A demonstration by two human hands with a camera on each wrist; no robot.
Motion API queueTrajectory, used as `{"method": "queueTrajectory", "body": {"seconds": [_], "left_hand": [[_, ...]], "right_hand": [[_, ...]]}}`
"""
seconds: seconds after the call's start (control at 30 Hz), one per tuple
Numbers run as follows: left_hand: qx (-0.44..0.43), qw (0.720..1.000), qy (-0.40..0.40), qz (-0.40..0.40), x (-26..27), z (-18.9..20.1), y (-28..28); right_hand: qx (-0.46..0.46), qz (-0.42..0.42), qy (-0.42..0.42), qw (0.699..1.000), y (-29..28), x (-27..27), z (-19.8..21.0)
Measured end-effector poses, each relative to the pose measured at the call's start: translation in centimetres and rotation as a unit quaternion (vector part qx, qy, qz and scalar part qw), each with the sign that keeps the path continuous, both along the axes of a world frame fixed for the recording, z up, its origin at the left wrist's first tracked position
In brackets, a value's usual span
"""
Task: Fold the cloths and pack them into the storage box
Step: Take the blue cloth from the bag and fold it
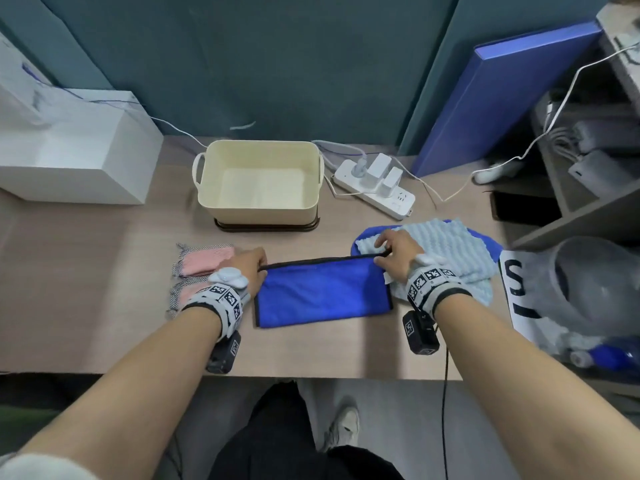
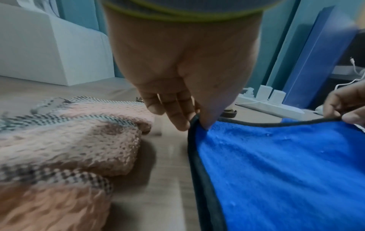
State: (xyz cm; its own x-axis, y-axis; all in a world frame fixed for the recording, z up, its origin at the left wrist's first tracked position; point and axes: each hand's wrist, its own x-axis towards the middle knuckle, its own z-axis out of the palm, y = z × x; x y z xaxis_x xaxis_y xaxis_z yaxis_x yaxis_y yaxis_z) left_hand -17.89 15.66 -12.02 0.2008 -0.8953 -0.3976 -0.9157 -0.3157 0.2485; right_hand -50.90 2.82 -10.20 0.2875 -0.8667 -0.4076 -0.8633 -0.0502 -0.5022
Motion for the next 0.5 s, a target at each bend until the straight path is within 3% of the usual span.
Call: {"method": "queueTrajectory", "body": {"seconds": [0.1,0.17,0.27,0.37,0.5], "left_hand": [[-0.014,0.999,-0.033,0.003,0.0,-0.7,-1.1],[-0.035,0.999,-0.011,-0.020,-0.9,-1.0,-1.8],[-0.009,0.992,0.071,-0.103,-3.6,-1.8,-2.4],[0.034,0.983,0.066,-0.166,-5.7,-2.6,-2.4],[0.029,0.987,0.063,-0.145,-6.1,-2.7,-1.9]], "right_hand": [[-0.008,-0.018,0.027,0.999,-0.6,-0.1,-0.6],[-0.002,-0.040,0.070,0.997,-1.0,-0.6,-1.1],[0.057,-0.041,0.121,0.990,-1.2,-2.1,-1.9],[0.087,-0.043,0.133,0.986,-1.1,-3.3,-2.4],[0.057,-0.039,0.170,0.983,-1.4,-3.9,-1.7]]}}
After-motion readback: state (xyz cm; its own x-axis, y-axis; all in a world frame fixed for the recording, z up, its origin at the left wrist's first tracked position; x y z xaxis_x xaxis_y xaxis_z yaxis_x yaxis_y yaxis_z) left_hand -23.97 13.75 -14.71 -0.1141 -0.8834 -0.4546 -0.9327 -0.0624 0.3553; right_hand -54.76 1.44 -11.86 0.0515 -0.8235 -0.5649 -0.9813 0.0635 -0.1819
